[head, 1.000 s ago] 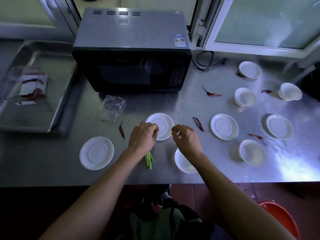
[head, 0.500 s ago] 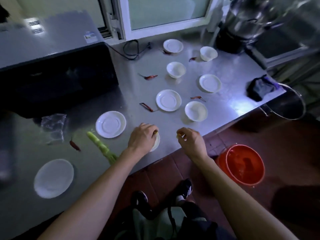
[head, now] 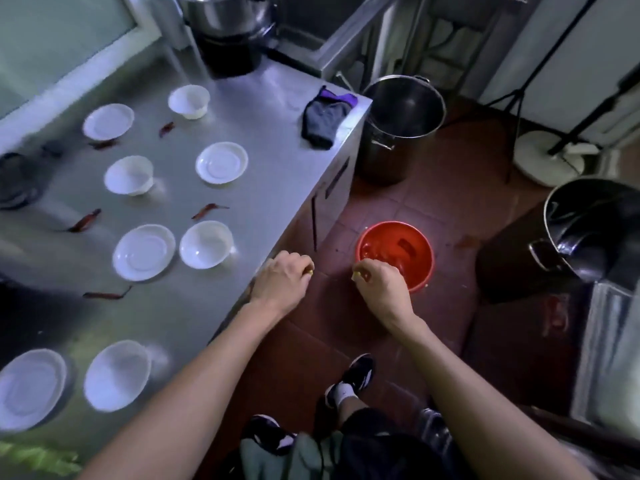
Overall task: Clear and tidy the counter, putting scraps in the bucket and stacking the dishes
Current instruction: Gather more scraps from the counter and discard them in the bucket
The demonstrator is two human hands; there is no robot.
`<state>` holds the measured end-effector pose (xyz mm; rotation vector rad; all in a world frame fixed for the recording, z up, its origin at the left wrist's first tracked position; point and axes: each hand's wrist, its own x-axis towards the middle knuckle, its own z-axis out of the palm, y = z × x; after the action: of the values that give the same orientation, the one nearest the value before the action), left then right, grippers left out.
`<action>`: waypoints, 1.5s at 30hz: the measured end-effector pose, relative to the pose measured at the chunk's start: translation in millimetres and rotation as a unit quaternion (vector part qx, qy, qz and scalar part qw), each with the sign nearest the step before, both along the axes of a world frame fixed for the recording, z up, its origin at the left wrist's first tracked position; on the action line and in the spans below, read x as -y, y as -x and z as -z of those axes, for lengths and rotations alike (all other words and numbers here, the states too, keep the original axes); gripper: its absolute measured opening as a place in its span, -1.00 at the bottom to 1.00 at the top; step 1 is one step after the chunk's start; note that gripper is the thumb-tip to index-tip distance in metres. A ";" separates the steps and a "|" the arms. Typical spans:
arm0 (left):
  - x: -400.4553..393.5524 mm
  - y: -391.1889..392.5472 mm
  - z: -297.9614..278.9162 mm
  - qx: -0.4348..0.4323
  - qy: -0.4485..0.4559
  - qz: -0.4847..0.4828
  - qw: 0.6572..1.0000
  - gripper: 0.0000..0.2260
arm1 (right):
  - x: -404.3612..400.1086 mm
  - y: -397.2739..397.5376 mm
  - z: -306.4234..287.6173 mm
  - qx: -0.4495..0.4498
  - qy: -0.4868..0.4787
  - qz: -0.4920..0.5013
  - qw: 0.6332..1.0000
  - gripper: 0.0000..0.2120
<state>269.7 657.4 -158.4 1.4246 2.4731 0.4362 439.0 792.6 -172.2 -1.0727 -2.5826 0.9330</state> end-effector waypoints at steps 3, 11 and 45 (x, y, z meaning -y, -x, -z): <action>-55.2 -18.8 4.7 -0.008 0.024 0.050 0.998 -0.91 | -40.6 -29.9 11.3 0.015 0.008 0.039 0.999 -0.94; -151.3 -52.0 16.7 -0.002 0.056 0.130 0.990 -0.92 | -103.8 -80.0 29.6 0.037 0.032 0.103 0.994 -0.90; -384.7 1.0 219.1 0.140 0.189 0.191 0.953 -0.95 | -273.5 -36.4 226.8 0.185 0.226 0.226 0.929 -0.86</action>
<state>268.7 1042.1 -377.5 1.5040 1.8727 0.0671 475.4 1066.0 -399.0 -2.0356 -2.2409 1.3295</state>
